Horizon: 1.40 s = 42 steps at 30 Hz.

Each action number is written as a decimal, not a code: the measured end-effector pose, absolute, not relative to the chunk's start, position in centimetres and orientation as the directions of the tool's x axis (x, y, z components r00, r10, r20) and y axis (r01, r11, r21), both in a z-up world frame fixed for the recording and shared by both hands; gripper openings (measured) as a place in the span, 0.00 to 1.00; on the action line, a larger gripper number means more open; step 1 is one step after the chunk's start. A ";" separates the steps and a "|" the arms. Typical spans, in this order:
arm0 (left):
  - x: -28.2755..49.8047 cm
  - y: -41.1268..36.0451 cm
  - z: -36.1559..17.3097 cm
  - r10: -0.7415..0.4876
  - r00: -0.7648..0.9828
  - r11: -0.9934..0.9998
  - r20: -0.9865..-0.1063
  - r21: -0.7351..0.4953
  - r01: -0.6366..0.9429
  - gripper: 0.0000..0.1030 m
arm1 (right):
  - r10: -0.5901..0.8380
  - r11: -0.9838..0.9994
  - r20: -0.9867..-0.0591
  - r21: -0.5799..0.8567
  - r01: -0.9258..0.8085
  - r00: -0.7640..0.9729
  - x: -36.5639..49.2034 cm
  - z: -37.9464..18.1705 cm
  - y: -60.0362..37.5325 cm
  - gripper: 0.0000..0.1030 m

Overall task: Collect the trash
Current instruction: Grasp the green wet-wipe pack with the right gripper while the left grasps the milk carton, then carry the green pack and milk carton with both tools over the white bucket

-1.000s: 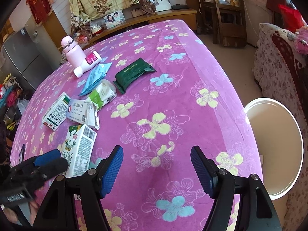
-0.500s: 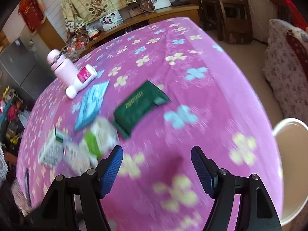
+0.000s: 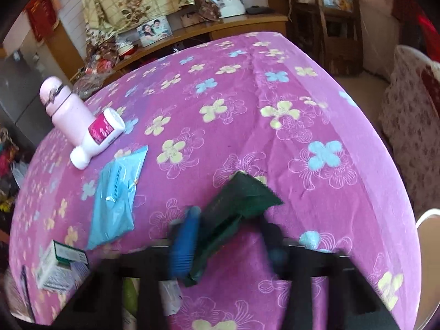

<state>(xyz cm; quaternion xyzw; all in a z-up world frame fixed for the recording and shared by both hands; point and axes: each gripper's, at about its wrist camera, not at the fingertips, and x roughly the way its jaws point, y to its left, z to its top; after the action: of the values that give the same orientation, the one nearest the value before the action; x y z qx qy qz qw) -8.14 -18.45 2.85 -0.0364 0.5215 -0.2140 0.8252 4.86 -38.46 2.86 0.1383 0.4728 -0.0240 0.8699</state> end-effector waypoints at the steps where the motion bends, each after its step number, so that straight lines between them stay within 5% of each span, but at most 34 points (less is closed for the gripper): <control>1: -8.2 -18.5 2.9 -0.391 0.365 0.905 -0.845 -0.281 0.319 0.53 | 0.106 0.957 -0.823 0.236 0.166 0.558 4.6 2.9 -38.7 0.24; 22: -11.9 -18.8 6.1 -0.424 0.409 0.890 -0.808 -0.288 0.354 0.52 | 0.207 0.959 -0.748 0.283 0.020 0.631 -11.7 8.8 -40.9 0.16; 42: -14.5 -26.3 9.6 -0.483 0.407 0.832 -0.776 -0.262 0.488 0.52 | 0.140 0.952 -0.751 0.282 0.121 0.646 -18.6 9.3 -46.5 0.17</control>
<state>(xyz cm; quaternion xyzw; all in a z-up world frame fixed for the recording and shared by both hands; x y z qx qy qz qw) -14.54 -26.30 9.55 0.0030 0.4614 -0.2894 0.8387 -18.63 -46.53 9.29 0.1555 0.4209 0.0054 0.8937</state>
